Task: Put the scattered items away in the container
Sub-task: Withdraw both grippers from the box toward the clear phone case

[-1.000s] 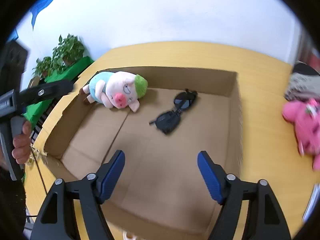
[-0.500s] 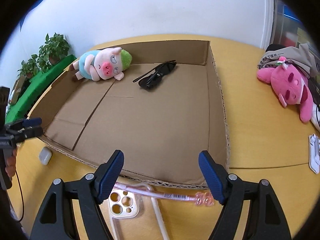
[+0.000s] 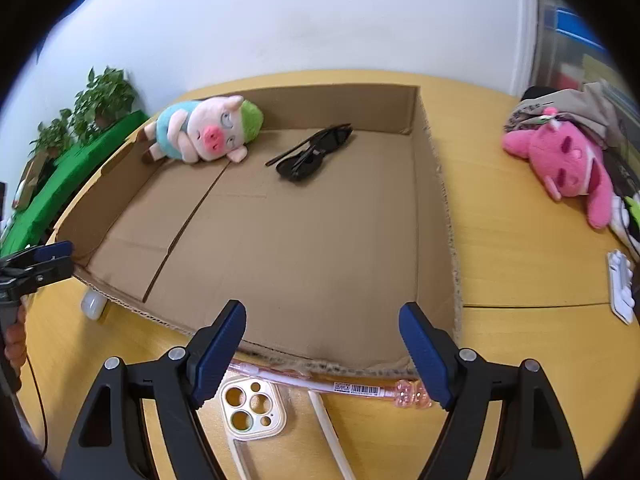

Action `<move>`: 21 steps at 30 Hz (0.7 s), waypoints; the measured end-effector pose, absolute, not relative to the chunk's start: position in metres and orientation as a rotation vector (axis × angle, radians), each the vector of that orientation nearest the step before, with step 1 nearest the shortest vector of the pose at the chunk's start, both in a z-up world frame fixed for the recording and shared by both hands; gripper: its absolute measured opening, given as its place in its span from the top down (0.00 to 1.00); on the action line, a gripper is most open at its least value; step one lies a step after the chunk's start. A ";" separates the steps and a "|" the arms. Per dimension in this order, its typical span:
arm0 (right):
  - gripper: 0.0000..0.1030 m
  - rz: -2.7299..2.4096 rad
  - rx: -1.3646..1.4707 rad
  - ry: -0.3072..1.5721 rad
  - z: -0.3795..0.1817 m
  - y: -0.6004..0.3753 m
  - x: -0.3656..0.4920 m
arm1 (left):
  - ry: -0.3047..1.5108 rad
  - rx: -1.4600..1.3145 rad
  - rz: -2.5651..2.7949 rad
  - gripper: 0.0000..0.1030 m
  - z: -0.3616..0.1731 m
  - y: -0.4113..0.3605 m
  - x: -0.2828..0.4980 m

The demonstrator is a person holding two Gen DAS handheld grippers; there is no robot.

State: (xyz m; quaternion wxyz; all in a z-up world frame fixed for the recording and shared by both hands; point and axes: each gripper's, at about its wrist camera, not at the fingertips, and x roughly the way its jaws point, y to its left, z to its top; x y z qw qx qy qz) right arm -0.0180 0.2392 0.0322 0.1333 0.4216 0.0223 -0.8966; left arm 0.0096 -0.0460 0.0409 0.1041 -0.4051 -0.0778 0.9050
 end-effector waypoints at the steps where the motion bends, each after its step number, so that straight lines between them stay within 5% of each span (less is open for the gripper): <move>1: 0.23 -2.612 1.189 0.078 0.037 0.237 -0.015 | -0.217 -1.152 2.681 0.05 0.049 -0.043 0.015; 9: 0.23 -2.654 0.985 0.154 0.074 0.215 0.022 | -0.124 -0.889 2.792 0.00 0.097 -0.010 0.053; 21: 0.23 -2.671 0.964 0.166 0.081 0.213 0.040 | -0.126 -0.859 2.801 0.00 0.099 0.014 0.059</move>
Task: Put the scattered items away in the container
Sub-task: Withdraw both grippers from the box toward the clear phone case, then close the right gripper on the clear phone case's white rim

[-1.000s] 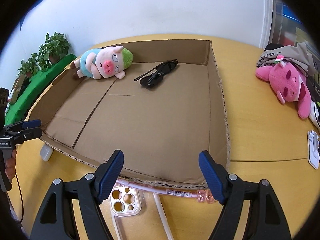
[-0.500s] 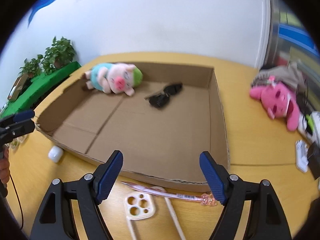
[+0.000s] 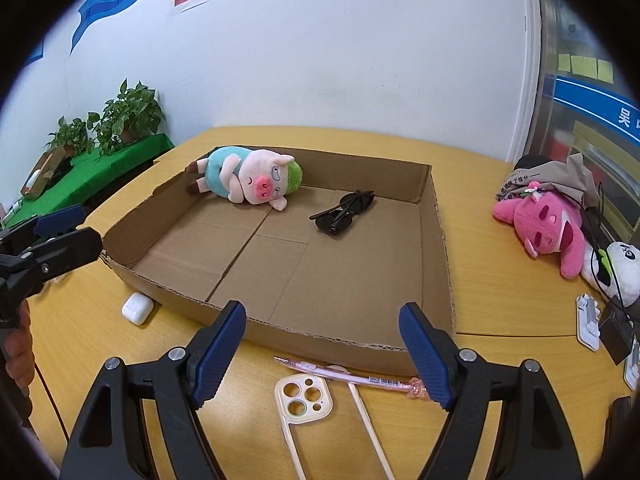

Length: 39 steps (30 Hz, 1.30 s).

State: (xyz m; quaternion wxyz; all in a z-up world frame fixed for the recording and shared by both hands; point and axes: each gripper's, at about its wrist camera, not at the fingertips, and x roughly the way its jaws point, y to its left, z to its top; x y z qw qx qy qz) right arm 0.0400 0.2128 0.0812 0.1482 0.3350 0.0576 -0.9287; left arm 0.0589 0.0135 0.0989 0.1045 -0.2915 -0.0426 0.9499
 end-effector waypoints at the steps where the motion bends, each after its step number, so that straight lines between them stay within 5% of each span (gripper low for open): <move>1: 0.23 -2.672 0.967 0.162 0.080 0.214 0.040 | -0.121 -0.861 2.797 0.00 0.098 0.015 0.059; 39: 0.23 -2.631 1.139 0.039 0.042 0.268 0.053 | -0.190 -1.036 2.520 0.00 0.055 0.061 0.046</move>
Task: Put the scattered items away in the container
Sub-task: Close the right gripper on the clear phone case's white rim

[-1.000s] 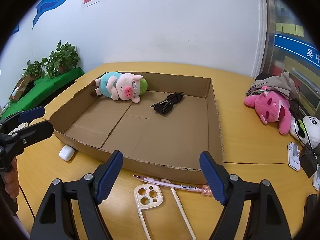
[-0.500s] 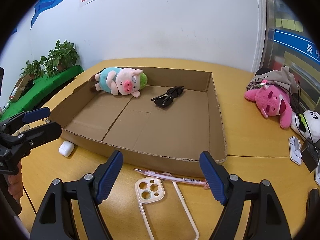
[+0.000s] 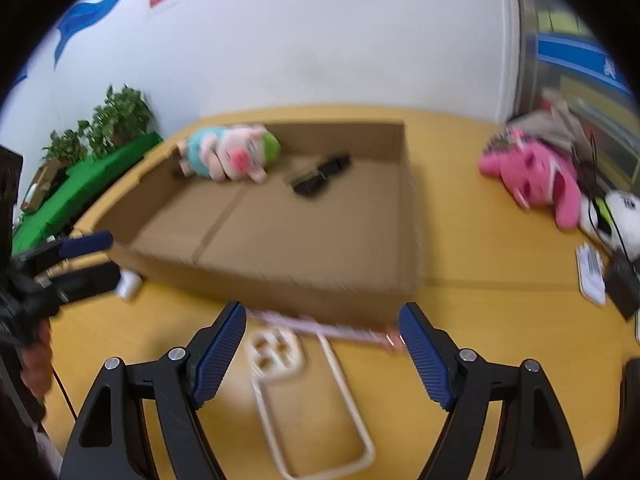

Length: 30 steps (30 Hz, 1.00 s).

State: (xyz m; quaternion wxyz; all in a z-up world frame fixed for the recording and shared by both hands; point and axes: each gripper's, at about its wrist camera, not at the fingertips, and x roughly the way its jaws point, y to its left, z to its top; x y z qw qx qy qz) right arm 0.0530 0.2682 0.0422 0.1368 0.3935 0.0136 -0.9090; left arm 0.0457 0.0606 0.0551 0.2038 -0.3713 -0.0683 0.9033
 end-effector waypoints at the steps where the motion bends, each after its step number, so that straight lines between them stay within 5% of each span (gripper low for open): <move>1: 0.23 -2.621 1.176 0.028 0.035 0.274 0.054 | -0.193 -1.050 2.502 0.00 0.052 0.064 0.045; 15: 0.22 -2.426 1.396 0.057 -0.034 0.259 0.085 | -0.272 -1.267 2.337 0.01 0.005 0.086 0.037; 22: 0.21 -2.399 1.367 0.292 -0.038 0.223 0.094 | -0.313 -1.299 2.331 0.01 -0.004 0.074 0.038; 30: 0.24 -2.258 1.312 0.120 -0.033 0.208 0.102 | -0.393 -1.321 2.296 0.01 -0.011 0.055 0.042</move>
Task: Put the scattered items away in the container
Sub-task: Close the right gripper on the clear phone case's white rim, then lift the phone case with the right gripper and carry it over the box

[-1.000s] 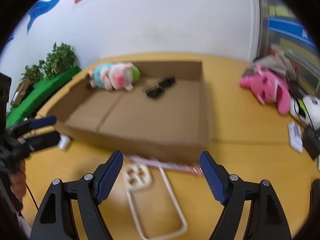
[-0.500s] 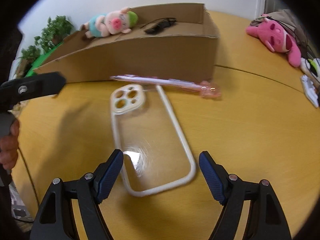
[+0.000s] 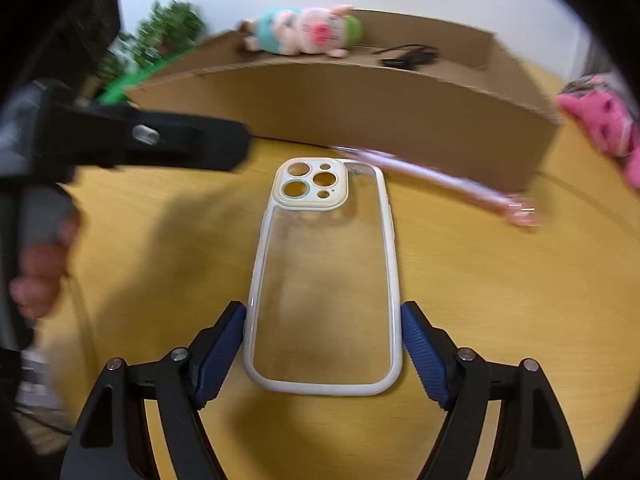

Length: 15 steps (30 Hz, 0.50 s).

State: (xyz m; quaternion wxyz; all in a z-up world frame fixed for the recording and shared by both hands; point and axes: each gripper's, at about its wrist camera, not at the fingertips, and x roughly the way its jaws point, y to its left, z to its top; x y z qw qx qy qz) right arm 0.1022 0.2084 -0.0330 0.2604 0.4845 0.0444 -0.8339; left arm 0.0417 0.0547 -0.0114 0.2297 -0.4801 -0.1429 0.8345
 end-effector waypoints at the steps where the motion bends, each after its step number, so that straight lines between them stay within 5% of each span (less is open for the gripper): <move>1: 0.24 -2.222 1.305 0.074 -0.032 0.207 0.103 | -0.409 -1.325 2.287 0.01 -0.013 0.051 0.042; 6: 0.24 -2.092 1.256 0.157 -0.032 0.199 0.112 | -0.307 -1.334 2.263 0.04 -0.009 0.035 0.052; 15: 0.24 -1.547 0.982 0.831 -0.034 0.183 0.169 | 0.509 -1.213 1.897 0.02 -0.013 0.074 0.098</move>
